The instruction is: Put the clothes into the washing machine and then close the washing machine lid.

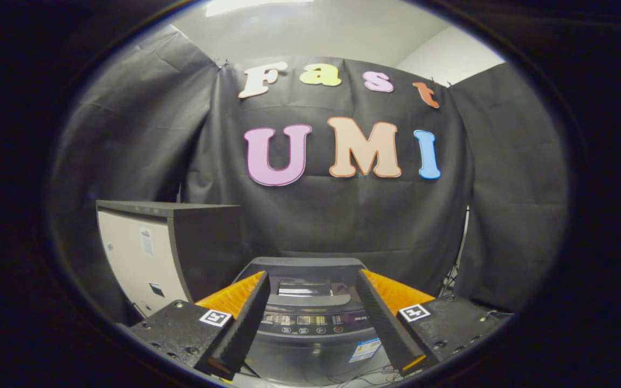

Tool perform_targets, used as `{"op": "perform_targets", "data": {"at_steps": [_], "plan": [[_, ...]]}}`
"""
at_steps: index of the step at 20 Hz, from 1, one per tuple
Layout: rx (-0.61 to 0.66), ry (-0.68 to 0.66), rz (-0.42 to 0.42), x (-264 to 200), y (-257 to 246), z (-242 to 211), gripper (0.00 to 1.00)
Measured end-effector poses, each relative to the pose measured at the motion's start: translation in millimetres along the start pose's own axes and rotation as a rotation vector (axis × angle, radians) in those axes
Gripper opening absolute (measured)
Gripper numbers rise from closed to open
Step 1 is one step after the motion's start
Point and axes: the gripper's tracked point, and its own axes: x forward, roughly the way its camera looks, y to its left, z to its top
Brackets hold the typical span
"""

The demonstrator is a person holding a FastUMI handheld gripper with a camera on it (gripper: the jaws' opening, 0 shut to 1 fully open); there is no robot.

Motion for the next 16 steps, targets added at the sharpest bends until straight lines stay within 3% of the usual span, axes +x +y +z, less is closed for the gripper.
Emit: {"op": "perform_targets", "data": {"at_steps": [16], "plan": [[0.005, -0.047, 0.149, -40, 49, 46, 0.97]]}}
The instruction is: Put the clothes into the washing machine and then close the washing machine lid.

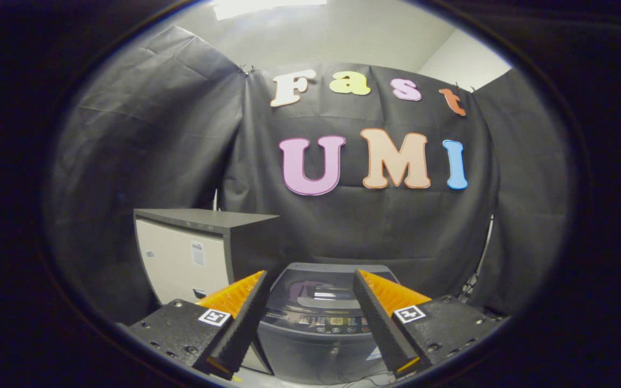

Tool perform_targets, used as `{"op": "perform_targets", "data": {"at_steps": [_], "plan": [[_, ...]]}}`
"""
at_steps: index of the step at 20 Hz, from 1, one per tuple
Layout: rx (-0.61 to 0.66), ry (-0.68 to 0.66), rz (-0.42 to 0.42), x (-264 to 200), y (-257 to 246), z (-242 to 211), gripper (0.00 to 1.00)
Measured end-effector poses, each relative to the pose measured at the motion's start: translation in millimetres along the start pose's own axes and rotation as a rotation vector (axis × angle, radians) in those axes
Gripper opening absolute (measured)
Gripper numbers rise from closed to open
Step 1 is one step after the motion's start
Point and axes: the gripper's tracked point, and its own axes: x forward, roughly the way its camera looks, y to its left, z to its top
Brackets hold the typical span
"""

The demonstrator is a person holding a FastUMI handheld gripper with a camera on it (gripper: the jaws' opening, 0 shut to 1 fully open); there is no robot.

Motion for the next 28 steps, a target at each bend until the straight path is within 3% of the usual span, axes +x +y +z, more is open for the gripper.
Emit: {"op": "perform_targets", "data": {"at_steps": [14, 28], "plan": [[0.063, -0.102, -0.058, -20, -62, 36, 0.96], [0.126, -0.068, 0.043, -24, -32, 13, 0.97]]}}
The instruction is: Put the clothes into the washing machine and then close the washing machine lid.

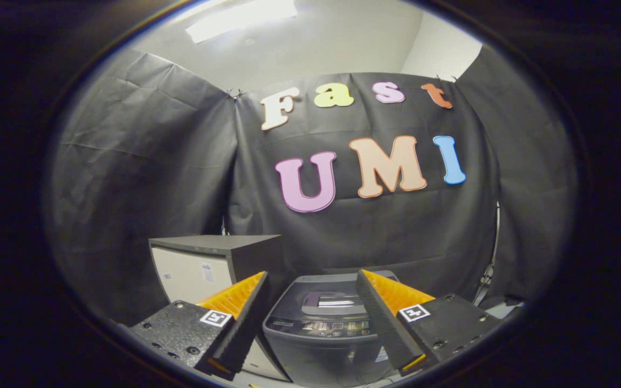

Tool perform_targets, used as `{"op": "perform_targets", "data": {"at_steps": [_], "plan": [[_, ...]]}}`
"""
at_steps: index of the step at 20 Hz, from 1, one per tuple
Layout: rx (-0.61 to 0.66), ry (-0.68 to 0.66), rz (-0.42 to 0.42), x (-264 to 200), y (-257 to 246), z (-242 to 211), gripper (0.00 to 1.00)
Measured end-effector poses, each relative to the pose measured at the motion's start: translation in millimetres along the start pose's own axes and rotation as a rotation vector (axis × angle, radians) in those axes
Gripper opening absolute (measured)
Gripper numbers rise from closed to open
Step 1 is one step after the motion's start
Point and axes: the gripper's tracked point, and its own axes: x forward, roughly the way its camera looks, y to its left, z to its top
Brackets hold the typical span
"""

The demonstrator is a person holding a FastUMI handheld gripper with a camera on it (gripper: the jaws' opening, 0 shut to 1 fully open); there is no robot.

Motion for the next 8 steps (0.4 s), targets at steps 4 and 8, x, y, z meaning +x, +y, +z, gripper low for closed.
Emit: {"op": "perform_targets", "data": {"at_steps": [4, 8], "plan": [[-0.006, -0.004, -0.012, 3.5, 0.2, 1.2, 0.97], [-0.046, -0.048, -0.006, 7.4, 3.7, 8.0, 0.97]]}}
